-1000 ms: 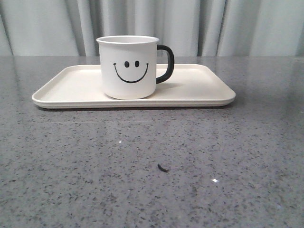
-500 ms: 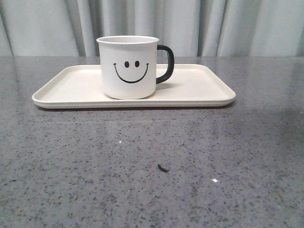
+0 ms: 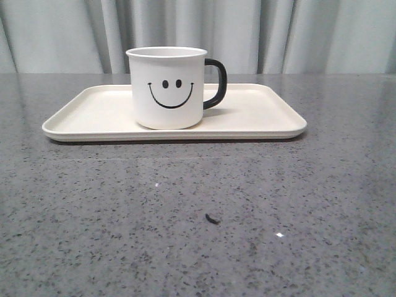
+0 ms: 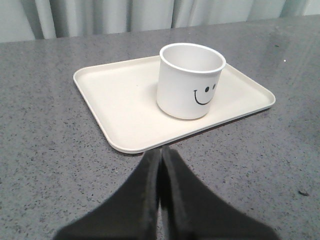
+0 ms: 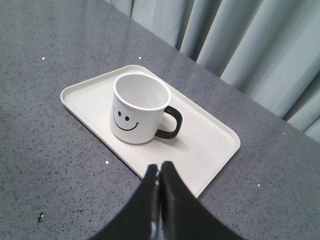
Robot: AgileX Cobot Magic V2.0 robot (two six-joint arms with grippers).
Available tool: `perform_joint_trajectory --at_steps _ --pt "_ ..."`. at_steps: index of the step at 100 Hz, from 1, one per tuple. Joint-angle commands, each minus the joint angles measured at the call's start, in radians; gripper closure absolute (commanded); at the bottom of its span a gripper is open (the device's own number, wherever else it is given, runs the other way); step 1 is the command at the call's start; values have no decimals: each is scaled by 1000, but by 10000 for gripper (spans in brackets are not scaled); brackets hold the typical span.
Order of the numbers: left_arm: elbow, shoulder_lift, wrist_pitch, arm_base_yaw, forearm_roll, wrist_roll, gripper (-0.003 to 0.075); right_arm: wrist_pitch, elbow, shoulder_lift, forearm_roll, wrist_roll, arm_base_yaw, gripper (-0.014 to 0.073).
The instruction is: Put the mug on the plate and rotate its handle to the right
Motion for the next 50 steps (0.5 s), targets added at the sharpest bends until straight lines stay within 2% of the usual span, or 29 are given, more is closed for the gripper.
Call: perform_joint_trajectory --at_steps 1,14,50 --pt "-8 -2 -94 -6 13 2 739 -147 57 -73 6 11 -6 663" --pt "30 -50 -145 -6 13 2 739 -225 170 -197 6 11 -6 663" --pt "122 -262 -128 -6 -12 2 739 -286 368 -463 6 11 -6 663"
